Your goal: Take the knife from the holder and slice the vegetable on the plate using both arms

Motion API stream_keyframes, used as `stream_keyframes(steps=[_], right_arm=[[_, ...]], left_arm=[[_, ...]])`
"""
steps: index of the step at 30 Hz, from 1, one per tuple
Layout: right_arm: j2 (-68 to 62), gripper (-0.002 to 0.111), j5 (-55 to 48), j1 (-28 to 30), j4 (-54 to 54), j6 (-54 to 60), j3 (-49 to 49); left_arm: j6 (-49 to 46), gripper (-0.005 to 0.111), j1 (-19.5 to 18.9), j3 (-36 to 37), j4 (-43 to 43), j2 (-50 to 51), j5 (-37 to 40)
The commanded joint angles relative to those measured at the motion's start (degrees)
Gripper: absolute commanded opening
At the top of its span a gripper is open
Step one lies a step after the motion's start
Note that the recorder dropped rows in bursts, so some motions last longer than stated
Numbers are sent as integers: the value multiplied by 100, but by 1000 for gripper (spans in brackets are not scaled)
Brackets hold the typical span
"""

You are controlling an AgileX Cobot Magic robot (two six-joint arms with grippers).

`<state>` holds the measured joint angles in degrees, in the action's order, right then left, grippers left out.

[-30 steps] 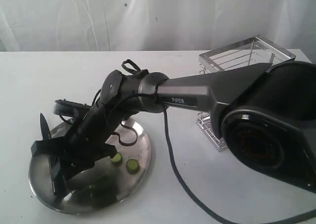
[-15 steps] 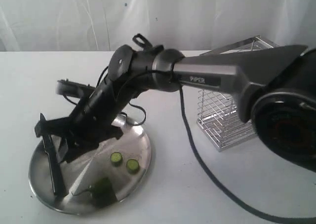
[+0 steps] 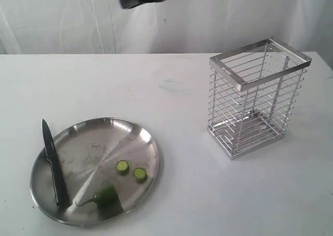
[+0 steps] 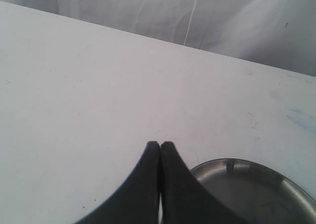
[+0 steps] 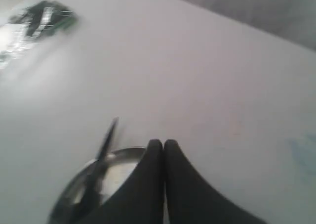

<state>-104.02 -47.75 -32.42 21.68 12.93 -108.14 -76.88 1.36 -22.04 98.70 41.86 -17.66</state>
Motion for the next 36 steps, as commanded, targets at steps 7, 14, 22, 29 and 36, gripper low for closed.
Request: stream_keyframes(steps=[7, 14, 22, 29, 36], right_arm=[[756, 0, -1023, 1770, -2241, -639, 239], [1670, 0, -155, 4713, -2168, -2176, 1234], [4670, 0, 1389, 5065, -2488, -2272, 3212], [7182, 0, 2943, 4458, -2476, -1198, 4826], [8562, 0, 2086, 3750, -1654, -1168, 5999]], left_arm=[[-180, 0, 7, 23, 125, -57, 29], [-1171, 0, 7, 23, 125, -57, 89], [-1164, 0, 7, 23, 125, -57, 89], [-1164, 0, 7, 23, 125, -57, 89], [-1164, 0, 7, 23, 125, -57, 77]])
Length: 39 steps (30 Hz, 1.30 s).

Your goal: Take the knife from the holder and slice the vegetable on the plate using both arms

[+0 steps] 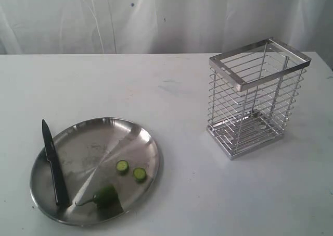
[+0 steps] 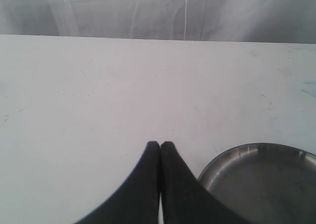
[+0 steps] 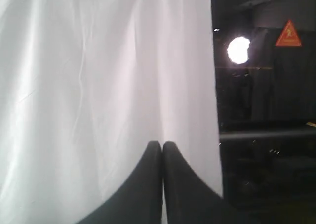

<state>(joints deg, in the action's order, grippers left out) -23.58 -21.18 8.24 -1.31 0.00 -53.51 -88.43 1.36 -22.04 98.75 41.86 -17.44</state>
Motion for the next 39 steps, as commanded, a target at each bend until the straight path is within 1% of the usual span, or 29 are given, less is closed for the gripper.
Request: stream_keyframes(steps=[1, 4, 9, 12, 17, 19, 22, 25, 26, 28, 29, 30, 31, 32, 33, 37, 38, 39], right_arm=[[652, 0, -690, -365, 873, 178, 671], [901, 0, -788, -381, 993, 271, 981], [1191, 0, -453, -381, 918, 432, 1177], [1354, 0, -24, -381, 1016, 887, 1191], [1523, 0, 349, -381, 1006, 929, 1406], [1800, 0, 801, -381, 1018, 861, 1781], [2358, 0, 2372, -381, 1085, 684, 2722], [2358, 0, 4715, -370, 1109, 628, 3754], [2358, 0, 5458, -370, 1288, 630, 4063], [2358, 0, 6452, -370, 1487, 592, 4684], [2358, 0, 6763, -370, 1601, 580, 4987], [2358, 0, 6845, -370, 1645, 569, 5274], [2358, 0, 6808, -370, 1646, 524, 5351], [2358, 0, 6245, -370, 1630, 428, 5351], [2358, 0, 5277, -370, 1714, 427, 5351], [2358, 0, 2732, -370, 1299, 427, 5351], [2358, 0, 2219, -370, 1298, 427, 5351], [2358, 0, 1479, -370, 1298, 397, 5351]], left_arm=[[-10, 0, 7, 23, 120, -57, 54], [-10, 0, 7, 23, 120, -57, 54], [-10, 0, 7, 23, 120, -57, 54], [-10, 0, 7, 23, 120, -57, 54], [-10, 0, 7, 23, 120, -57, 54], [-10, 0, 7, 23, 120, -57, 54], [-10, 0, 7, 23, 120, -57, 54], [-10, 0, 7, 37, 120, -57, 33], [-10, 0, 7, 18, 120, -71, 55], [-10, 0, 7, -5, 120, -71, 70], [-10, 0, -5, -3, 120, -71, 70], [-10, 0, -5, -3, 120, -83, 45], [-10, 0, -5, -3, 120, -83, 45], [-10, 0, -5, -3, 120, -83, 63], [-10, 0, -5, -3, 120, -83, 26], [-10, 0, -5, -3, 120, -83, 59], [-10, 0, -5, -3, 120, -83, 59], [-10, 0, -5, -3, 120, -83, 59]])
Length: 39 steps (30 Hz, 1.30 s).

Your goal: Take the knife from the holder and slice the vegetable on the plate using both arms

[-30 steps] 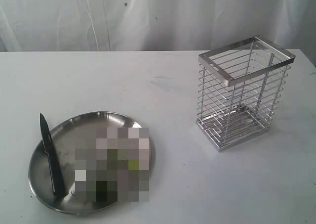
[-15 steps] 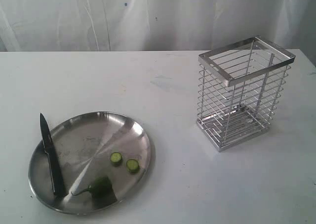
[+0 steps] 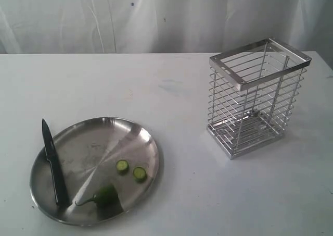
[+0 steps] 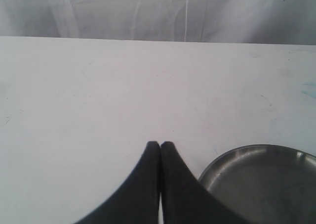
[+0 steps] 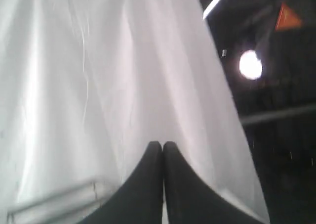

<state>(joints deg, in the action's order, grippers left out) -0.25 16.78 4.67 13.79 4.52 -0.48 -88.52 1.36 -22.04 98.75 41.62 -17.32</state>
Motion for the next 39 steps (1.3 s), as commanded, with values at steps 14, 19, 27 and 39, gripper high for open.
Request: stream_keyframes(steps=[14, 19, 27, 39], right_arm=[[25, 0, -3724, -13, -394, -365, 48], [25, 0, -3724, -13, -394, -365, 48], [25, 0, -3724, -13, -394, -365, 48], [25, 0, -3724, -13, -394, -365, 48]], left_arm=[[-1, 0, -5, -3, 120, -60, 45], [-1, 0, -5, -3, 120, -60, 45], [-1, 0, -5, -3, 120, -60, 45], [-1, 0, -5, -3, 120, -60, 33]])
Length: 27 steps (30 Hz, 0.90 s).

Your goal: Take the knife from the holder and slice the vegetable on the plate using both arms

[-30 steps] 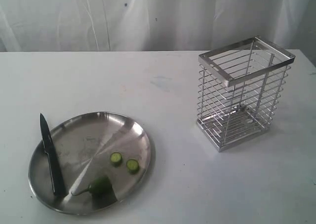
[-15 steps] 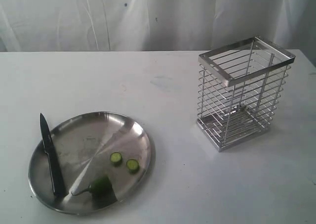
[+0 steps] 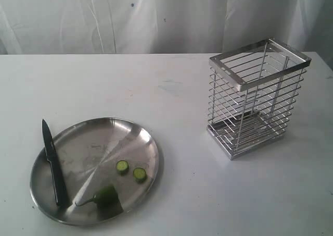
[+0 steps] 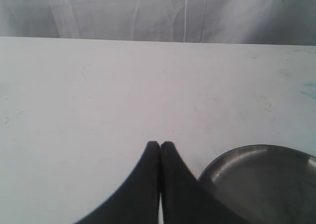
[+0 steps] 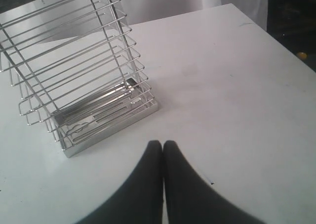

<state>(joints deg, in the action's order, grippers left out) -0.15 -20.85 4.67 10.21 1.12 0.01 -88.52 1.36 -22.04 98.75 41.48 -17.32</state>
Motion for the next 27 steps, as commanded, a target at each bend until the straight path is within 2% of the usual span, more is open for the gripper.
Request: stream_keyframes(steps=[1, 3, 4, 6, 8, 10, 12, 13, 14, 15, 16, 17, 18, 20, 21, 24, 27], right_arm=[[15, 0, 39, -13, -37, -25, -1], [15, 0, 39, -13, -37, -25, -1], [15, 0, 39, -13, -37, -25, -1], [15, 0, 39, -13, -37, -25, -1], [15, 0, 39, -13, -37, -25, -1], [15, 0, 39, -13, -37, -25, -1], [15, 0, 39, -13, -37, -25, -1], [15, 0, 39, -13, -37, -25, -1], [15, 0, 39, -13, -37, -25, -1], [15, 0, 39, -13, -37, -25, -1], [15, 0, 39, -13, -37, -25, -1], [15, 0, 39, -13, -37, -25, -1], [15, 0, 39, -13, -37, -25, -1], [15, 0, 39, -13, -37, -25, -1], [15, 0, 39, -13, -37, -25, -1], [15, 0, 39, -13, -37, -25, -1], [15, 0, 39, -13, -37, -25, -1]], left_arm=[[-1, 0, -5, -3, 120, -46, 33], [-1, 0, -5, -3, 120, -46, 223], [45, 0, -5, -3, -369, -46, 379], [534, 0, -5, -3, -1988, -57, 857], [2100, 0, -5, -47, -4673, -118, 1472], [4096, 0, 7, -238, -6448, -226, 2203], [6040, 0, 18, -486, -7783, -335, 3141], [6682, 0, 42, -564, -8162, -378, 3518], [7765, 0, 69, -636, -9036, -485, 4079], [8160, 0, 69, -636, -9363, -533, 4195], [9139, 0, 69, -636, -10314, -649, 4240], [9564, 0, 69, -571, -10841, -696, 4108], [10663, 0, 69, -341, -11725, -836, 3606], [11858, 0, -8, 88, -12099, -1105, 3024], [12040, 0, -13, 214, -12077, -1184, 2937], [12074, 0, -17, 852, -11261, -1637, 2857], [12074, 0, -17, 1247, -11094, -2098, 2796]])
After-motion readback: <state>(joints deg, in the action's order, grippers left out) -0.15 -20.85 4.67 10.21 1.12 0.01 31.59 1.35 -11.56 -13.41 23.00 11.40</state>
